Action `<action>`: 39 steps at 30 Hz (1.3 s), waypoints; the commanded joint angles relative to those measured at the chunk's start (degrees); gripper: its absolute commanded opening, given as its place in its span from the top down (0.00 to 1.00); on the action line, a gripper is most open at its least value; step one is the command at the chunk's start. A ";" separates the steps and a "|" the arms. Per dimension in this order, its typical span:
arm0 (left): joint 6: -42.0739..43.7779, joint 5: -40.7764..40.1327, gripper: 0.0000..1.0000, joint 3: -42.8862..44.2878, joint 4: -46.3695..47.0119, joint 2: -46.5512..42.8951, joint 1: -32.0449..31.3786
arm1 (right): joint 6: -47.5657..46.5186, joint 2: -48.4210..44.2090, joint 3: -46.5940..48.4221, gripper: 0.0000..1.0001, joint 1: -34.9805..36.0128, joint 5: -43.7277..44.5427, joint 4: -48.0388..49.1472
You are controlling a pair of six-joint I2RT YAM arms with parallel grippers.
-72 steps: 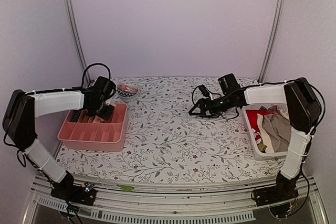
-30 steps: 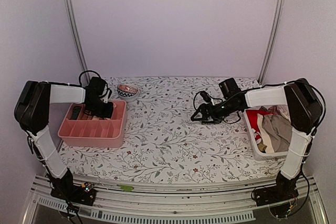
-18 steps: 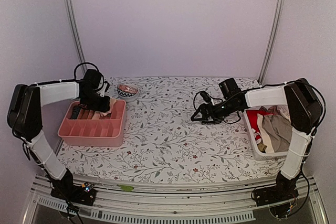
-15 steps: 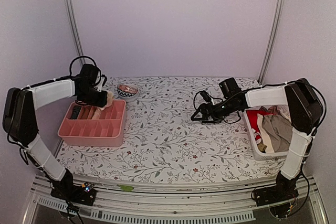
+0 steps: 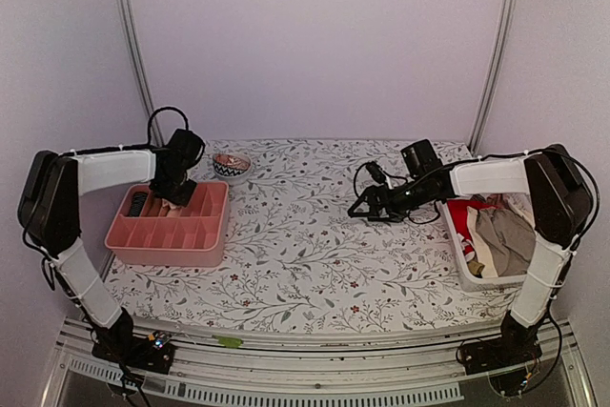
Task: Roll the underwear
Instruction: Place the underwear in the storage box.
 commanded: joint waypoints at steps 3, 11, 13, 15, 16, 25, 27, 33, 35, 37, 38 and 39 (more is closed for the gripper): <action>1.36 -7.92 1.00 -1.26 1.06 4.80 -4.18 | 0.51 -4.23 -2.76 0.01 -0.46 0.90 1.21; 2.82 -9.88 1.00 -1.87 2.28 7.23 -7.82 | 0.83 -5.13 -4.38 0.01 -0.46 1.44 1.70; 2.88 -9.26 1.00 -1.85 2.26 8.12 -8.36 | 0.86 -5.17 -4.39 0.01 -0.45 1.53 1.83; 2.81 -7.17 1.00 -1.29 1.81 8.86 -8.78 | 0.86 -5.15 -4.52 0.01 -0.46 1.45 2.04; 2.72 -4.36 1.00 -0.34 1.09 9.14 -8.79 | 0.98 -5.08 -4.68 0.01 -0.44 1.40 2.17; 1.60 16.75 1.00 2.14 -1.92 11.35 -5.81 | 1.65 -6.02 -6.61 0.01 -0.46 1.48 2.98; 1.25 21.09 1.00 2.54 -2.49 11.60 -3.47 | 1.57 -6.11 -6.63 0.01 -0.46 1.53 2.90; 0.77 38.85 1.00 2.39 -1.75 11.20 3.35 | 1.52 -5.73 -6.29 0.01 -0.46 1.38 2.76; 0.65 42.91 1.00 2.45 -1.69 11.68 4.78 | 1.54 -5.65 -6.20 0.01 -0.46 1.36 2.69; 0.56 45.28 1.00 2.34 -1.47 12.22 5.93 | 1.51 -5.65 -6.11 0.01 -0.46 1.35 2.63; 0.56 46.07 1.00 2.18 -1.14 12.48 6.47 | 1.55 -5.62 -5.98 0.01 -0.51 1.35 2.56; 0.54 46.71 1.00 1.94 -0.56 12.66 7.12 | 1.49 -5.57 -5.93 0.01 -0.47 1.35 2.47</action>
